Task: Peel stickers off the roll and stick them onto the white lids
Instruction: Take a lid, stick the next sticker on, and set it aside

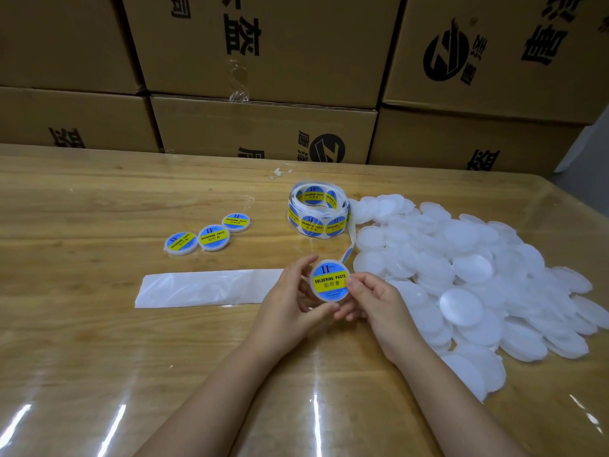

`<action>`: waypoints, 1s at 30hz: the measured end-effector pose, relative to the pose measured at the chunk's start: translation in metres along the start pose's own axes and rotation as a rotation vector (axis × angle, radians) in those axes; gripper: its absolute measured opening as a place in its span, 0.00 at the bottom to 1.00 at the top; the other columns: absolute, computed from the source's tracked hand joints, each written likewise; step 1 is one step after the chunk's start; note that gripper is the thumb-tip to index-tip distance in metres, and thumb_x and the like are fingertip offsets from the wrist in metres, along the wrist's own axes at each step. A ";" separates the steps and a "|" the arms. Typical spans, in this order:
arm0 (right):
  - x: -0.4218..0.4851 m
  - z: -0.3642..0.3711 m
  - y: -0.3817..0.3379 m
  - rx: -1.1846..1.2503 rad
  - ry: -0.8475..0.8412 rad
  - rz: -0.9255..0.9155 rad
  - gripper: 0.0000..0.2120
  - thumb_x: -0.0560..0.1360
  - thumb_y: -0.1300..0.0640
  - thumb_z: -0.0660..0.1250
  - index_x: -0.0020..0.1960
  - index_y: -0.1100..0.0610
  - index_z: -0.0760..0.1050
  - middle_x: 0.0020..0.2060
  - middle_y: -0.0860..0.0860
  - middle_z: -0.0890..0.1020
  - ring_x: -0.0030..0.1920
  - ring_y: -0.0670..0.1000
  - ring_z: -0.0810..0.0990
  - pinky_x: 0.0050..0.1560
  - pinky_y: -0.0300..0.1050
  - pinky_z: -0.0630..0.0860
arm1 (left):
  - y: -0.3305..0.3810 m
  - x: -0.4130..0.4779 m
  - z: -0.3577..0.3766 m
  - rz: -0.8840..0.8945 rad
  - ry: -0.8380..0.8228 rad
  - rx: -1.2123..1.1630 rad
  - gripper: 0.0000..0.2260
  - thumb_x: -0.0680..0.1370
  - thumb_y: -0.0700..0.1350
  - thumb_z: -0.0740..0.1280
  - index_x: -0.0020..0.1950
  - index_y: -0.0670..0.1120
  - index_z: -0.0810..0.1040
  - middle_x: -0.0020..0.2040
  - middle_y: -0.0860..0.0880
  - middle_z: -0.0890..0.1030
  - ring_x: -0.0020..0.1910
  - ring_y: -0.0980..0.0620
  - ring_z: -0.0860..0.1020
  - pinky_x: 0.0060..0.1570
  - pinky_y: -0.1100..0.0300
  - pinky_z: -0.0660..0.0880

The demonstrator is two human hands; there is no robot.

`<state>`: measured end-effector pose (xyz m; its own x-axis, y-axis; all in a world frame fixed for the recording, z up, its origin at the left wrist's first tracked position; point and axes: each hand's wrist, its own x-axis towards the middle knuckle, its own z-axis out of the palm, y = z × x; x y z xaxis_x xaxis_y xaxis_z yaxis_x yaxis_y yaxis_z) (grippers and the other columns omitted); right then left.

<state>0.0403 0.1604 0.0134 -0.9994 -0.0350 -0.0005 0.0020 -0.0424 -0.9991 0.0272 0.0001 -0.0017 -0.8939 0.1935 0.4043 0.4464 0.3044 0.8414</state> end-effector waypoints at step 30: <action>-0.002 0.004 0.001 -0.093 -0.060 -0.007 0.10 0.81 0.56 0.56 0.46 0.58 0.74 0.37 0.55 0.85 0.33 0.51 0.83 0.33 0.36 0.75 | -0.066 0.021 -0.107 -0.625 0.520 0.794 0.18 0.72 0.51 0.70 0.57 0.44 0.74 0.58 0.43 0.77 0.57 0.39 0.71 0.54 0.47 0.62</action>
<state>0.0425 0.1561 0.0124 -0.9954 -0.0953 0.0064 -0.0111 0.0497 -0.9987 -0.0249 -0.1161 -0.0104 -0.7944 -0.5539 0.2492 -0.3499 0.7527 0.5577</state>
